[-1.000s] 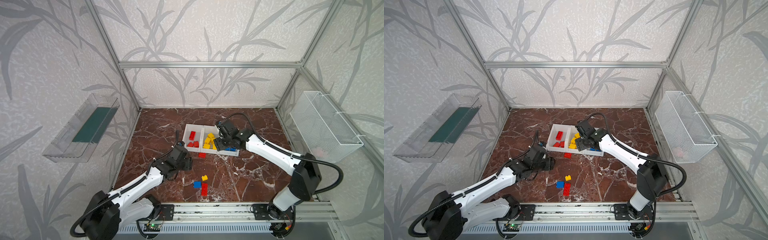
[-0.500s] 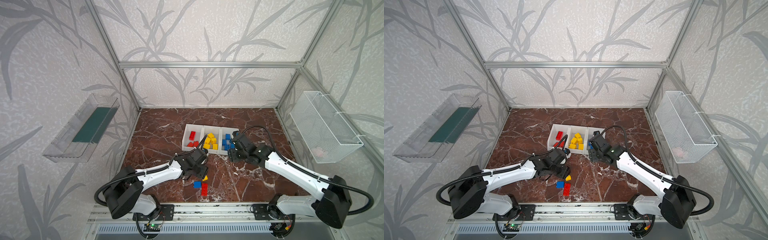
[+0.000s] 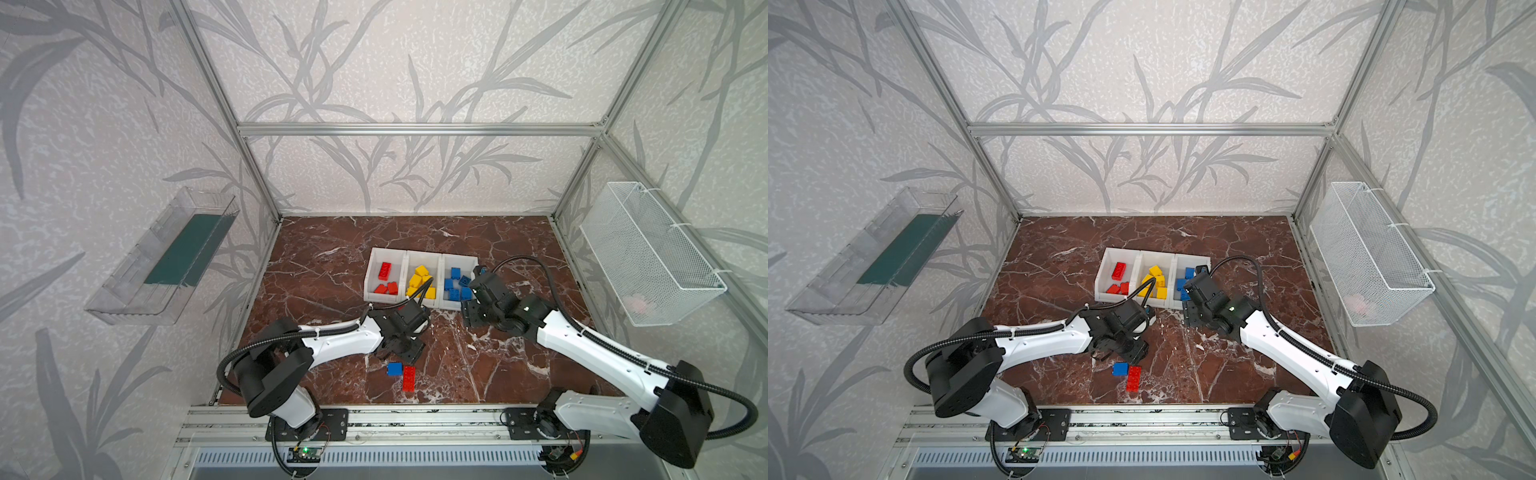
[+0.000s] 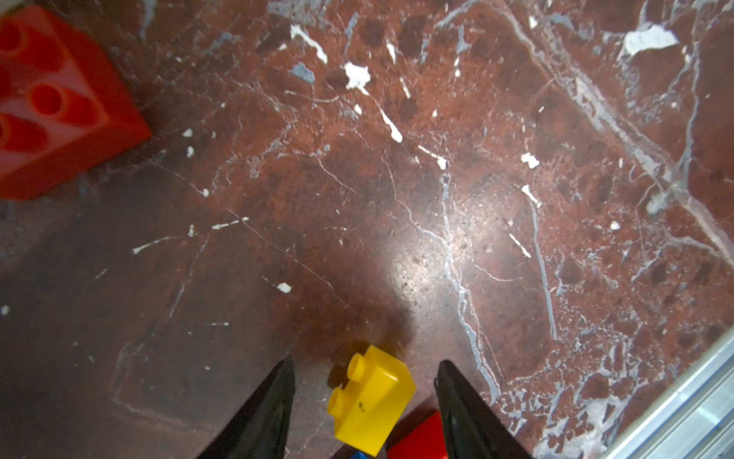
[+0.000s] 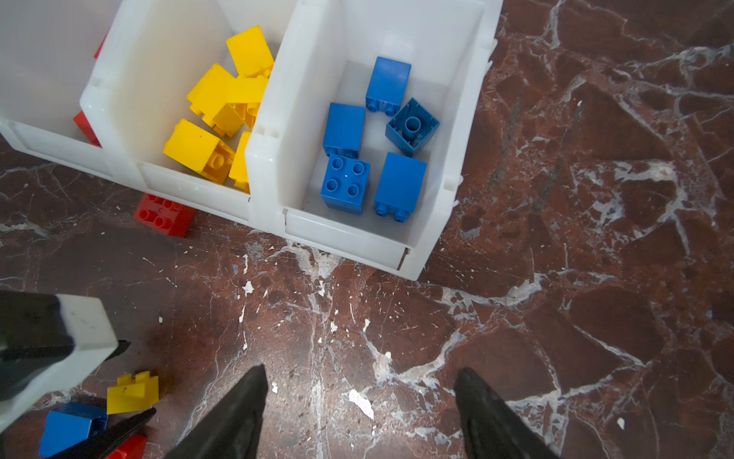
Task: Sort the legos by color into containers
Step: 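Lower the left gripper toward a yellow brick in the pile while the right withdraws, then close the left gripper on the yellow brick and lift it, then carry the yellow brick into the middle compartment and open the left gripper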
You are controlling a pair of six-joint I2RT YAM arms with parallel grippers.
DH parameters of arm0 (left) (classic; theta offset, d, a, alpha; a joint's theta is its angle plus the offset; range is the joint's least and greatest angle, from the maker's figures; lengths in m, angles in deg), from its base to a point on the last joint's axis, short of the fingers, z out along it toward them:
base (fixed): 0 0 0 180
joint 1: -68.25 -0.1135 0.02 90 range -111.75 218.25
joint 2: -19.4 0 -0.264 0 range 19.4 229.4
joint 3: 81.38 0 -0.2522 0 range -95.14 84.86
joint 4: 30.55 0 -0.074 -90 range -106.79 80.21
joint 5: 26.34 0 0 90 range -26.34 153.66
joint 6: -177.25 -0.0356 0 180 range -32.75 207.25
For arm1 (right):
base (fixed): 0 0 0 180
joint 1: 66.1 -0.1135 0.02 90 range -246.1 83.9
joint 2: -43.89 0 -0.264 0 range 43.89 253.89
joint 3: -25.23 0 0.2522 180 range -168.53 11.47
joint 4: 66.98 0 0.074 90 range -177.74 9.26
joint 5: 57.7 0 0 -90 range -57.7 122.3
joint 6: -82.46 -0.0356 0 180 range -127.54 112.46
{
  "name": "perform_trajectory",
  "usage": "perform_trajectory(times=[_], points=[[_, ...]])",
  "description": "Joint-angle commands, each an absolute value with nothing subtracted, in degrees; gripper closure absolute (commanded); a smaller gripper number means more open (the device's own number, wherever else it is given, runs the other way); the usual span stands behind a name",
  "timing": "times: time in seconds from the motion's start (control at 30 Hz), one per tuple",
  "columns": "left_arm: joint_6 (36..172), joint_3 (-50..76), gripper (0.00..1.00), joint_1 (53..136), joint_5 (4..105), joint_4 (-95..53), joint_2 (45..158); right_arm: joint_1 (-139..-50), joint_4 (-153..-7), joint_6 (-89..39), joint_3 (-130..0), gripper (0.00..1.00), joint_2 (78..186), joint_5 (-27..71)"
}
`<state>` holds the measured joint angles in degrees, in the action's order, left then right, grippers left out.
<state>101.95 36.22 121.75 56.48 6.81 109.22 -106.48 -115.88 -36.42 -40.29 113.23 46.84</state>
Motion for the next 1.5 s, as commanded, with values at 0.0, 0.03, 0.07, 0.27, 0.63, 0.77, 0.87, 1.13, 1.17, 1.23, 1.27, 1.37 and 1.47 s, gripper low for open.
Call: perform_trajectory(times=[0.0,0.03,0.07,0.27,0.63,0.77,0.87,1.13,1.17,1.23,1.27,1.37,1.47], points=[[99.7,34.4,0.43,122.6,58.3,10.5,110.5,-106.3,-116.1,-37.2,-39.5,0.25,112.4,47.3],[99.6,34.1,0.43,122.8,58.8,10.9,110.9,-106.2,-116.1,-37.3,-39.4,0.25,112.4,47.3],[99.5,33.6,0.45,123.0,59.1,11.4,111.4,-106.2,-116.0,-37.4,-39.2,0.25,112.3,47.3],[98.9,31.8,0.5,124.3,60.7,13.5,113.7,-106.2,-116.0,-37.7,-38.9,0.25,111.9,47.3],[99.5,30.8,0.68,124.6,65.0,14.5,115.2,-106.2,-116.2,-38.1,-38.5,0.25,111.7,47.7],[99.5,30.1,0.74,124.5,65.8,14.2,115.6,-106.2,-116.6,-38.2,-38.3,0.24,111.2,48.0],[99.4,29.6,0.78,124.6,66.9,13.3,115.0,-106.2,-116.9,-38.4,-38.0,0.25,110.5,48.4],[96.9,19.5,0.79,120.6,73.7,13.1,114.8,-106.1,-118.3,-38.6,-37.1,0.25,107.6,49.5],[96.7,17.5,0.79,119.2,73.1,13.0,115.5,-106.1,-118.4,-38.7,-37.0,0.25,107.2,49.5],[96.7,13.8,0.79,116.4,71.5,12.9,117.1,-106.0,-118.8,-38.8,-36.9,0.25,106.8,49.6],[96.7,12.0,0.79,114.8,70.6,12.7,117.9,-106.0,-119.0,-38.9,-36.9,0.25,106.5,49.6],[96.2,7.9,0.79,111.2,69.7,12.2,121.2,-105.9,-119.6,-39.1,-36.6,0.25,105.6,49.6],[95.9,3.8,0.79,108.8,69.7,13.5,124.4,-105.9,-120.4,-39.4,-36.3,0.25,104.2,49.7]])
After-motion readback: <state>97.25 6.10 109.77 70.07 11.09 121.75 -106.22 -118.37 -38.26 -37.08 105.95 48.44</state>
